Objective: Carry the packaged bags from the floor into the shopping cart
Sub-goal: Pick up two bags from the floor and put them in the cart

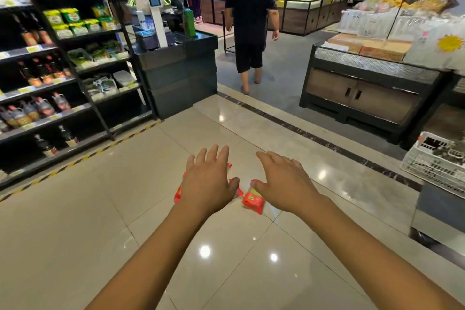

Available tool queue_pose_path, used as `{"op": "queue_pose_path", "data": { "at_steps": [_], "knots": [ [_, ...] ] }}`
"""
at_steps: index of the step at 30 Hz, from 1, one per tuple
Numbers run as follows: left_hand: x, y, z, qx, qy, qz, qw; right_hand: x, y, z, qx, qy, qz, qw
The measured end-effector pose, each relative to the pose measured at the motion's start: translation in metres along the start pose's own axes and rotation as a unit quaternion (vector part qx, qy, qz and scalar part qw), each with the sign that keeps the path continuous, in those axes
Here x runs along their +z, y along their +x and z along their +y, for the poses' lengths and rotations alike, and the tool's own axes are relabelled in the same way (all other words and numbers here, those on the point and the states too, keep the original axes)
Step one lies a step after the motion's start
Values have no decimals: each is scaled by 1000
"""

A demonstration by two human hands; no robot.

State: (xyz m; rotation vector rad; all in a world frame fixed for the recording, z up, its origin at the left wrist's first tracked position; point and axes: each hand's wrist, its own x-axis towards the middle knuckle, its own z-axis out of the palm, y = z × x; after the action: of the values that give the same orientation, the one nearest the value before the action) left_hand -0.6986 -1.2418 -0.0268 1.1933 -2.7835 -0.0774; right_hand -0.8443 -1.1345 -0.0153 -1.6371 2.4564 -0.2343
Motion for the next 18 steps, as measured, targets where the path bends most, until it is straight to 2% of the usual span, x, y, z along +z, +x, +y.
{"op": "queue_pose_path", "data": {
  "at_steps": [10, 18],
  "knots": [
    [38, 165, -15, -17, 9, -36, 999, 16, 167, 66, 14, 37, -9, 999],
    [79, 290, -27, -32, -7, -82, 996, 31, 299, 123, 58, 96, -61, 992]
  ]
}}
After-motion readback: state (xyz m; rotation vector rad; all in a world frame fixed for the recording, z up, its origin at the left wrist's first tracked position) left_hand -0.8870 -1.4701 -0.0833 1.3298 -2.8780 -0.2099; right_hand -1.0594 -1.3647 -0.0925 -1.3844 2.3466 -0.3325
